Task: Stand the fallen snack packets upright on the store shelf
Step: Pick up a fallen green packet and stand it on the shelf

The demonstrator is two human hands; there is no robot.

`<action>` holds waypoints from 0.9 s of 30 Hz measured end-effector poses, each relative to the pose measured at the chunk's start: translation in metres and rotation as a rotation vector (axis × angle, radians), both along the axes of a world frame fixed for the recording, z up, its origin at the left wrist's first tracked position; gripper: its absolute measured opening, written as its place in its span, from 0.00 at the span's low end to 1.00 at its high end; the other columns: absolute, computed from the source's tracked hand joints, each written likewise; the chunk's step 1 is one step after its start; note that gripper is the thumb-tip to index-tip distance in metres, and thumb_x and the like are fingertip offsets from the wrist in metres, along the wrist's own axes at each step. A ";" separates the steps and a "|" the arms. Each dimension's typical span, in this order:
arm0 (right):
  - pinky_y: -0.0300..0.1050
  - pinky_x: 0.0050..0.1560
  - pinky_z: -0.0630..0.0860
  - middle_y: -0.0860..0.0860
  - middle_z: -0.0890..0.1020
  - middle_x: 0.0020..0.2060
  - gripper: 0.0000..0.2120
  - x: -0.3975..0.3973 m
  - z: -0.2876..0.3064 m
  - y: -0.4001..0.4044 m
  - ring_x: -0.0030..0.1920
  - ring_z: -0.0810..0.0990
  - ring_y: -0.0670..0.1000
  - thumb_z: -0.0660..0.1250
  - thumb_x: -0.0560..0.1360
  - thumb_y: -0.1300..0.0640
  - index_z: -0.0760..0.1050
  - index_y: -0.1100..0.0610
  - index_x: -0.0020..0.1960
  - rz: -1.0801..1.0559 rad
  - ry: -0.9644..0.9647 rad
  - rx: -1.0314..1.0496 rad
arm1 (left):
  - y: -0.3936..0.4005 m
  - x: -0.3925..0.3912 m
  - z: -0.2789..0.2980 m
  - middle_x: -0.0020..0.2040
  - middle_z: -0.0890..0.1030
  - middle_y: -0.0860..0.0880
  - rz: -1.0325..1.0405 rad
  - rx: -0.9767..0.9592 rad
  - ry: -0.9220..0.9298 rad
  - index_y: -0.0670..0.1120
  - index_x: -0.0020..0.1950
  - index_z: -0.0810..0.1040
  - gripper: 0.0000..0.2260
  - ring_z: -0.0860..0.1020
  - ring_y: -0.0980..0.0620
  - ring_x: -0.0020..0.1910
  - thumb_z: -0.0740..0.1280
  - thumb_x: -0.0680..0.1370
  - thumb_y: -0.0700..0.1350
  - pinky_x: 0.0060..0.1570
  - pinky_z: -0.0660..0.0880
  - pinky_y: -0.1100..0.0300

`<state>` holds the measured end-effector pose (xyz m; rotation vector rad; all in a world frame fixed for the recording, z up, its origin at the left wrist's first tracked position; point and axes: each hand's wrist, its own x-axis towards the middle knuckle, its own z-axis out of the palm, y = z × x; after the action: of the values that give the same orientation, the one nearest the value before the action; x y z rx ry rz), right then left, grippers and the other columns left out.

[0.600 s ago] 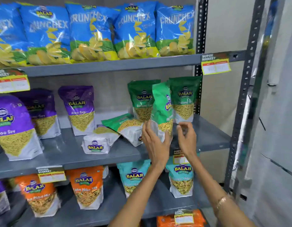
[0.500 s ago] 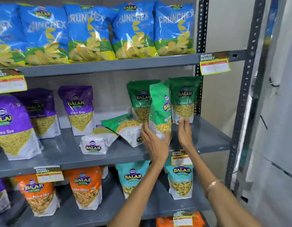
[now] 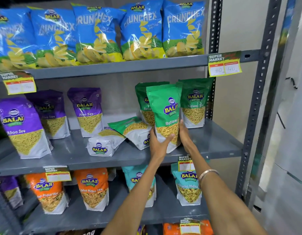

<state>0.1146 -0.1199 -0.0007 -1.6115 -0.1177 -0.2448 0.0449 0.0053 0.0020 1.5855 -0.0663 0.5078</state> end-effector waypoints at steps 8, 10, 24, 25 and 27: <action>0.45 0.50 0.72 0.49 0.74 0.46 0.26 -0.106 0.016 0.030 0.47 0.73 0.49 0.52 0.84 0.39 0.69 0.63 0.61 -0.185 -0.125 -0.100 | 0.049 -0.054 0.007 0.60 0.85 0.55 -0.194 -0.130 -0.010 0.50 0.68 0.77 0.22 0.83 0.60 0.59 0.77 0.75 0.47 0.61 0.79 0.58; 0.45 0.51 0.71 0.45 0.72 0.44 0.26 -0.138 0.018 0.042 0.44 0.72 0.45 0.55 0.83 0.39 0.67 0.62 0.61 -0.187 -0.157 -0.086 | 0.066 -0.078 0.014 0.58 0.85 0.59 -0.253 -0.156 -0.030 0.53 0.67 0.77 0.19 0.83 0.67 0.55 0.75 0.77 0.46 0.54 0.78 0.68; 0.26 0.51 0.76 0.45 0.78 0.63 0.26 -0.305 0.077 0.129 0.56 0.81 0.31 0.71 0.73 0.49 0.60 0.45 0.64 0.094 -0.407 0.017 | 0.168 -0.238 0.078 0.71 0.81 0.50 -0.276 -0.181 -0.240 0.56 0.75 0.72 0.25 0.78 0.48 0.71 0.71 0.77 0.55 0.74 0.70 0.40; 0.27 0.51 0.76 0.46 0.78 0.63 0.26 -0.307 0.079 0.132 0.56 0.81 0.32 0.72 0.72 0.48 0.61 0.42 0.63 0.103 -0.412 0.016 | 0.170 -0.242 0.079 0.71 0.80 0.51 -0.270 -0.179 -0.239 0.56 0.75 0.71 0.28 0.77 0.50 0.72 0.71 0.76 0.57 0.74 0.70 0.40; 0.28 0.52 0.77 0.48 0.78 0.63 0.27 -0.309 0.080 0.135 0.57 0.82 0.34 0.73 0.70 0.43 0.61 0.41 0.61 0.114 -0.420 0.015 | 0.173 -0.245 0.081 0.72 0.79 0.53 -0.272 -0.182 -0.230 0.57 0.76 0.70 0.31 0.77 0.53 0.72 0.72 0.74 0.60 0.75 0.69 0.41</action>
<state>-0.1940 0.0147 0.0797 -1.5133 -0.5270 -0.4917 -0.2001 0.1782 0.0826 1.3110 -0.3939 0.4662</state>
